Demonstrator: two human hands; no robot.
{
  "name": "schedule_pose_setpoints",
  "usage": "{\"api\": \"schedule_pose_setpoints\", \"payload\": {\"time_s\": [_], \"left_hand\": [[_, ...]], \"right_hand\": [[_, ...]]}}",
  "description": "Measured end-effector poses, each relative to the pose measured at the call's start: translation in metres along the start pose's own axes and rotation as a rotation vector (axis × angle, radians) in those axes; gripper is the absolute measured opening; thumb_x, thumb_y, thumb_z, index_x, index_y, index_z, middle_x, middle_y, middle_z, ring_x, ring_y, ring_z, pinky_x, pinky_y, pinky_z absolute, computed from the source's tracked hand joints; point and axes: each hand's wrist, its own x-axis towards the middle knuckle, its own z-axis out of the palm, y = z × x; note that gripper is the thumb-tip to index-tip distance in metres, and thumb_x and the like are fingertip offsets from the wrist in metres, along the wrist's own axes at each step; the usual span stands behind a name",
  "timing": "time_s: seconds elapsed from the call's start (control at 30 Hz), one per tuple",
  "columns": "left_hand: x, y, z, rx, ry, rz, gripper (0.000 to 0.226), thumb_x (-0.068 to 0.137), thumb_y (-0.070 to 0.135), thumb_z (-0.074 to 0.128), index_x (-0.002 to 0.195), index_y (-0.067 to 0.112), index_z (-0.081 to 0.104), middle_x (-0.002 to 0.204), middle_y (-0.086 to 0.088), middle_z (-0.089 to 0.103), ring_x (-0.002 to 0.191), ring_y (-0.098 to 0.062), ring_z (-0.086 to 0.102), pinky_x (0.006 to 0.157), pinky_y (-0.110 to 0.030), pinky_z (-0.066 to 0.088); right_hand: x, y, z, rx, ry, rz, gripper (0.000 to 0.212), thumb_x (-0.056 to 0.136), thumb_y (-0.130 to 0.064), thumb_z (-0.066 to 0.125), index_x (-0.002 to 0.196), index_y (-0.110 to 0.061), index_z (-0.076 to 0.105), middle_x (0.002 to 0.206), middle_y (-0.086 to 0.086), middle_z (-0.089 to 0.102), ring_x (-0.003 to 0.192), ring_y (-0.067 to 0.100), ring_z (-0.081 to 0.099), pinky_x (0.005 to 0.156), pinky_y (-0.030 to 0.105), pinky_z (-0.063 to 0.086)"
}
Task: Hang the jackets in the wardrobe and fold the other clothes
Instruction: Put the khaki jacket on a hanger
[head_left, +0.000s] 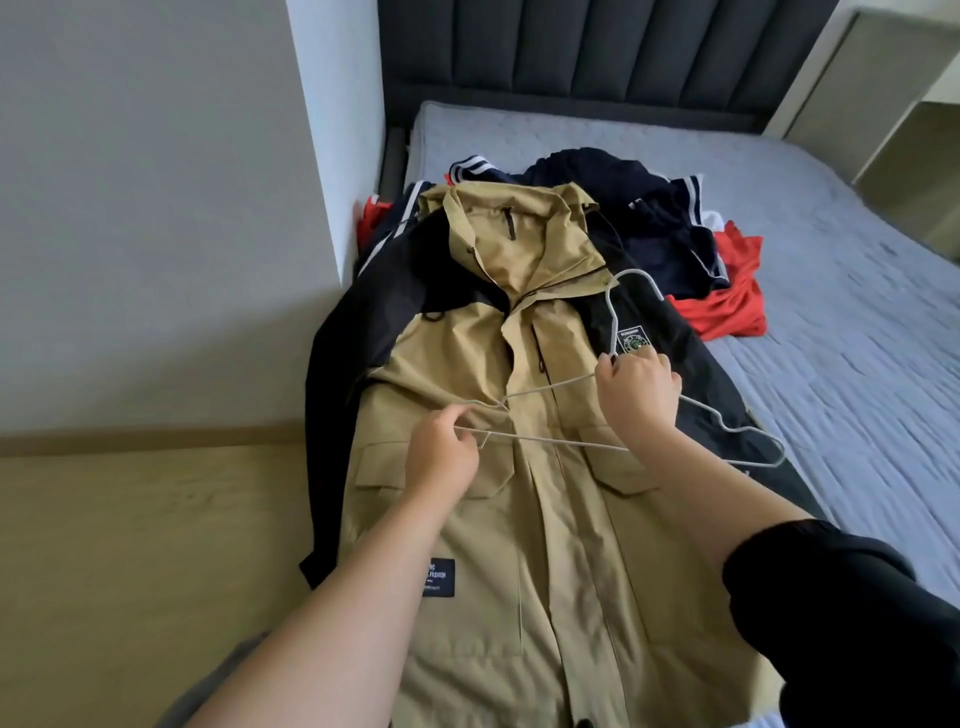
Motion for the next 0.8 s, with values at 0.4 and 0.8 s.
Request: {"api": "schedule_pose_setpoints", "payload": {"time_s": [0.4, 0.8], "left_hand": [[0.163, 0.094, -0.018, -0.179, -0.222, -0.069, 0.044, 0.096, 0.027, 0.044, 0.140, 0.032, 0.042, 0.156, -0.009, 0.014, 0.136, -0.028, 0.031, 0.110, -0.041, 0.032], [0.221, 0.095, -0.034, -0.861, -0.081, -0.387, 0.035, 0.087, 0.006, 0.061, 0.122, 0.001, 0.056, 0.103, -0.005, 0.055, 0.089, -0.015, 0.051, 0.085, -0.030, 0.037]], "right_hand": [[0.074, -0.042, 0.018, -0.058, 0.069, -0.057, 0.044, 0.099, -0.030, 0.033, 0.093, -0.005, 0.069, 0.107, 0.011, 0.057, 0.102, 0.029, 0.045, 0.095, 0.040, 0.029], [0.094, -0.057, 0.003, -0.003, 0.214, -0.105, 0.037, 0.097, -0.025, 0.036, 0.071, -0.009, 0.059, 0.088, 0.009, 0.060, 0.089, 0.029, 0.049, 0.084, 0.039, 0.029]]}}
